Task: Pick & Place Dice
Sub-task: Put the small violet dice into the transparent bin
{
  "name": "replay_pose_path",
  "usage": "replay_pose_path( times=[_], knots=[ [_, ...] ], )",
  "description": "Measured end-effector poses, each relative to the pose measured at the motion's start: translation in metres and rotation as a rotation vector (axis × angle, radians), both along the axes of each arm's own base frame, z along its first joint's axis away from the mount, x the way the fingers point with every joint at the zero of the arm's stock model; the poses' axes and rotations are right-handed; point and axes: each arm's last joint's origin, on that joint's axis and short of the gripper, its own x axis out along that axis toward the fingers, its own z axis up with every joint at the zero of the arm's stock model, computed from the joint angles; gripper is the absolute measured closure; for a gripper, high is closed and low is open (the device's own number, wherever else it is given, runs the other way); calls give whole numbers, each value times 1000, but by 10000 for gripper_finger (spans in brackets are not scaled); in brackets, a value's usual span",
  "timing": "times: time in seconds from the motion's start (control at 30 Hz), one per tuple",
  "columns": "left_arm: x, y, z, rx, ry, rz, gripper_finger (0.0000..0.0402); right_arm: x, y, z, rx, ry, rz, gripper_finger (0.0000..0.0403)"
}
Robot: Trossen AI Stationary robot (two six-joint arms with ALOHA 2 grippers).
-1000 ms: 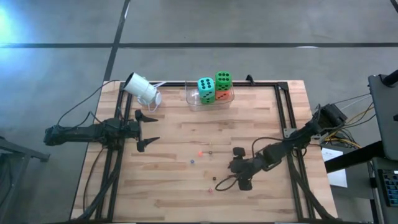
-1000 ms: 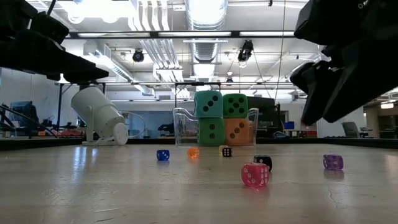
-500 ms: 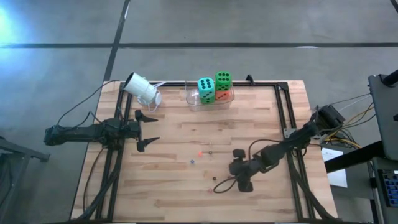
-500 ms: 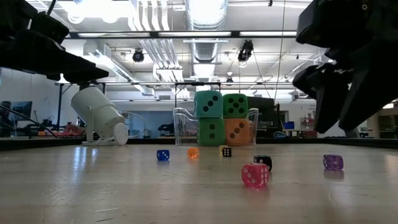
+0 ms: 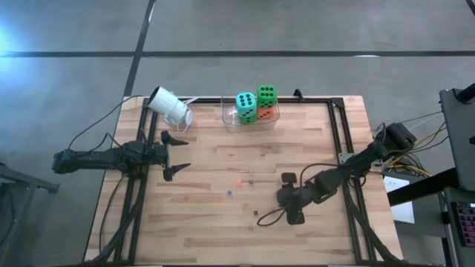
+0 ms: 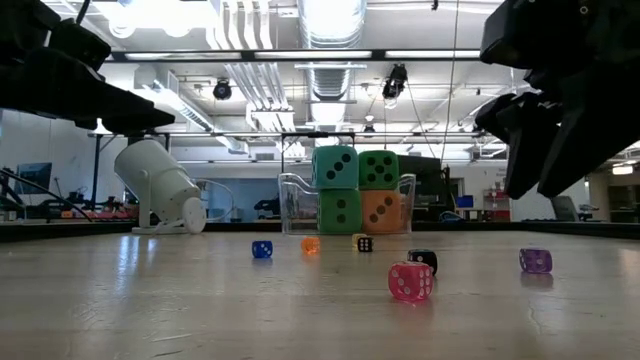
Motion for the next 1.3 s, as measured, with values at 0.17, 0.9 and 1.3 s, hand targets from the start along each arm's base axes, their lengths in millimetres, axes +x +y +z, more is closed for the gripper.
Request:
replay_pose_path(
  times=[0.17,0.9,1.3],
  knots=[
    [0,0,0,0,0,0,2,1,2,-6,-21,3,-10,248],
    [0,0,0,0,0,0,2,10,31,-30,55,-41,-205,261],
    [0,0,0,0,0,0,2,12,33,-29,78,-49,-226,259]
  ],
)
